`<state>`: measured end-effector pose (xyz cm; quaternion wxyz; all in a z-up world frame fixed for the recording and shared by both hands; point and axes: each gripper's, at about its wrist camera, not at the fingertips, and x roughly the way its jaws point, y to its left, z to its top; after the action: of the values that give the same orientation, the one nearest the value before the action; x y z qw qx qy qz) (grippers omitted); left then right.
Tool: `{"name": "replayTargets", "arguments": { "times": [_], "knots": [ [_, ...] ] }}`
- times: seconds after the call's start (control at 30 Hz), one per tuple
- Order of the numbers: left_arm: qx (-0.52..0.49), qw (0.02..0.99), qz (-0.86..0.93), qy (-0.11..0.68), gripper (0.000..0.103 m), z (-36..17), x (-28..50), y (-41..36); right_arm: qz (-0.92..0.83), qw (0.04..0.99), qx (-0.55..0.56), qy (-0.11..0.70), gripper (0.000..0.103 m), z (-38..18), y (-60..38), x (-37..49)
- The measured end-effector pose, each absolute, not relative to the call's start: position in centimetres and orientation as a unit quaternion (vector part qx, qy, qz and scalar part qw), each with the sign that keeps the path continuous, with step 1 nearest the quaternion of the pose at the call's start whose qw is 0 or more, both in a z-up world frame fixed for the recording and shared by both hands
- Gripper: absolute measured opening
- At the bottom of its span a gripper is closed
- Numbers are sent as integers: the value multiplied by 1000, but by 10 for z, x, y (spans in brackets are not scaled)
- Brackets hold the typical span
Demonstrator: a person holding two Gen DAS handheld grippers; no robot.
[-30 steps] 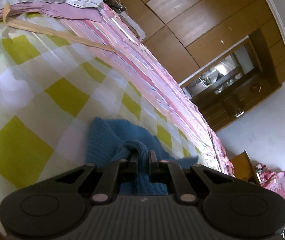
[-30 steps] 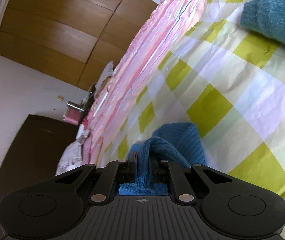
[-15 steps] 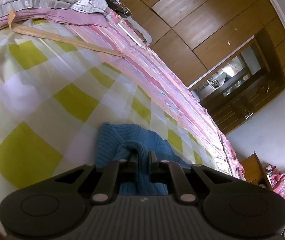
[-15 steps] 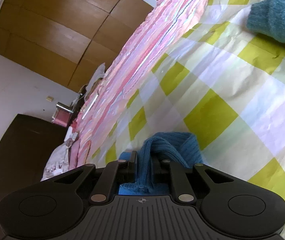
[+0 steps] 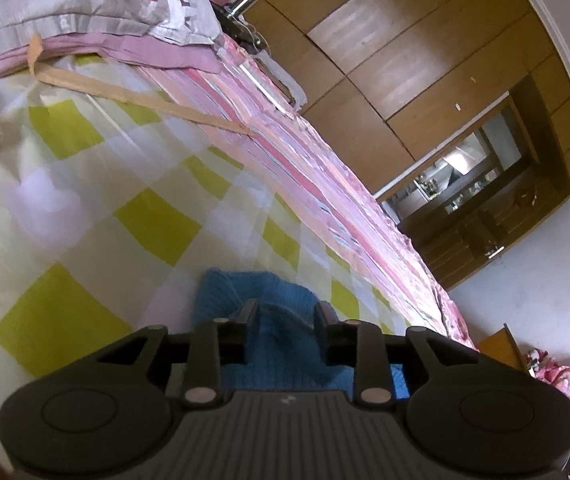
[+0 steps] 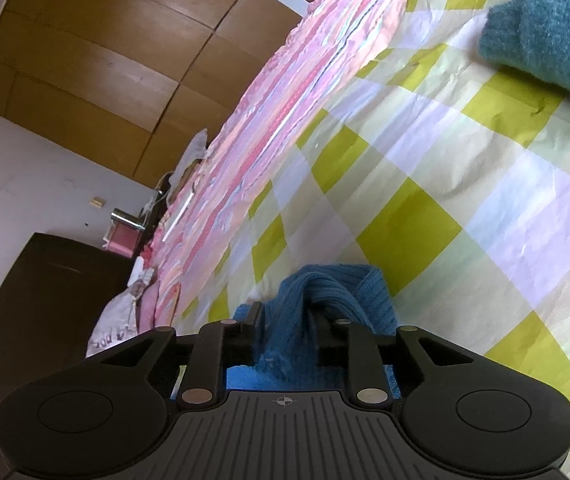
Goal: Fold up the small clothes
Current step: 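Lift the hem with both grippers and fold it over toward the collar, then lay the hem down on the collar and open both grippers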
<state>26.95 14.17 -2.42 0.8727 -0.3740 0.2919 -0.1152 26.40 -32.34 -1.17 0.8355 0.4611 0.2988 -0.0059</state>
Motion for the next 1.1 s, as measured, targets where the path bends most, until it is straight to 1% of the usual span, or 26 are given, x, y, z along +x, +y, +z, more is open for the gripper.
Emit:
{"name": "replayTargets", "arguments": {
  "times": [0.03, 0.17, 0.27, 0.5, 0.7, 0.87, 1.1],
  "knots": [
    [-371, 874, -112, 292, 34, -24, 269, 142, -7, 836, 462, 298, 24, -11, -324, 263],
    [-345, 886, -97, 295, 34, -22, 269, 135, -12, 841, 456, 290, 34, -4, -325, 258],
    [-327, 895, -87, 291, 34, -18, 268, 132, -22, 854, 437, 281, 37, 5, -326, 253],
    [-311, 906, -65, 280, 35, -13, 264, 132, -46, 874, 387, 291, 37, 13, -323, 239],
    [-292, 909, -73, 287, 35, -13, 262, 123, -59, 899, 317, 295, 37, 20, -310, 224],
    [-278, 913, -75, 290, 35, -13, 261, 119, -57, 908, 284, 302, 37, 24, -303, 218],
    [-267, 912, -74, 302, 35, -15, 253, 119, -44, 898, 266, 347, 36, 14, -290, 204]
  ]
}}
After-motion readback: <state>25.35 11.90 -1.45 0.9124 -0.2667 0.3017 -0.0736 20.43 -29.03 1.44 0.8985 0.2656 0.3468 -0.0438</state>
